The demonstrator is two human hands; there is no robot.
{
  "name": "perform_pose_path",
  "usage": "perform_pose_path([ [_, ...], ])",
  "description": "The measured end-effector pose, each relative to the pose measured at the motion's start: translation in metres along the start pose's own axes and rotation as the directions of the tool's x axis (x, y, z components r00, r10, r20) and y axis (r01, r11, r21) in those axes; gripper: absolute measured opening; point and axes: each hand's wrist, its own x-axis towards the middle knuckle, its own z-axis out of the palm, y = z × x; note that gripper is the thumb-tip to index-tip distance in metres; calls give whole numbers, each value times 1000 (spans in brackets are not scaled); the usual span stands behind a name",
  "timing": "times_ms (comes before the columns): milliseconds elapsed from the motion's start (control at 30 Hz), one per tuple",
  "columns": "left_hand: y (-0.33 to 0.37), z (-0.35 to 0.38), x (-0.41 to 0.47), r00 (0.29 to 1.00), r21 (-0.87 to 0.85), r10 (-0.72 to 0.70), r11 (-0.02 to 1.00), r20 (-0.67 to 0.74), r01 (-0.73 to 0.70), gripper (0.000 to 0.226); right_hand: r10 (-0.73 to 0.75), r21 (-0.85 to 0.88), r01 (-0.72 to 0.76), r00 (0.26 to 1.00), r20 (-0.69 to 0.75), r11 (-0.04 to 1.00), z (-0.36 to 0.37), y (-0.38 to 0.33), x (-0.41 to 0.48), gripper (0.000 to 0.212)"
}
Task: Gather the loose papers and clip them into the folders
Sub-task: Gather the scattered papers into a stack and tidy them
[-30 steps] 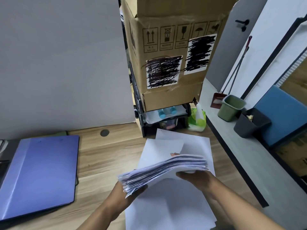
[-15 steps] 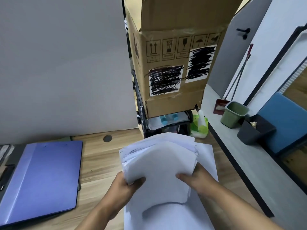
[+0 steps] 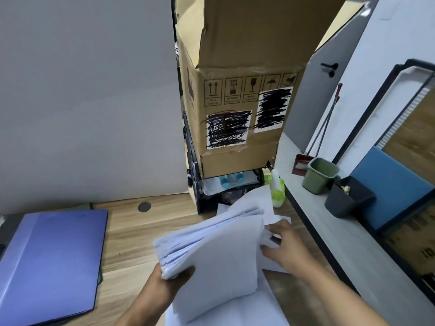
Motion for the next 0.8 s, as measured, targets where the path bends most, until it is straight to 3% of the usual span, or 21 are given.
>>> perform_pose_path([
  [67, -5, -4, 0, 998, 28, 15, 999, 63, -17, 55, -11, -53, 10, 1000, -19, 999, -26, 1, 2, 38],
  [200, -4, -8, -8, 977, 27, -137, 991, 165, 135, 39, -88, -77, 74, 977, -192, 994, -55, 4, 7, 46],
  [267, -12, -10, -12, 960, 2, -247, 969, 135, 249, 72, -186, -150, 149, 945, -271, 977, -54, 2, 8, 46],
  [300, -15, -10, -13, 951, -43, -279, 957, 129, 287, 73, -192, -151, 154, 937, -290, 977, -53, -2, 8, 43],
  [367, -8, -7, -11, 953, -100, -236, 961, 190, 257, 44, -169, -82, 150, 928, -334, 985, -51, -6, 8, 27],
  [500, 5, -3, -11, 953, -143, -183, 965, 243, 222, 40, -98, 108, 159, 896, -434, 981, -52, -6, 15, 18],
  [600, 3, -6, -15, 946, -102, -147, 978, 290, 184, 35, -85, 324, 204, 934, -348, 924, -50, -3, 17, 14],
  [667, 3, -7, -16, 932, -70, -144, 982, 333, 177, 45, -60, 483, 174, 968, -242, 858, -41, -2, 14, 9],
  [800, 2, -5, -11, 917, -116, -238, 951, 321, 288, 69, -94, 539, 86, 996, -14, 838, -26, 5, 3, 24],
])
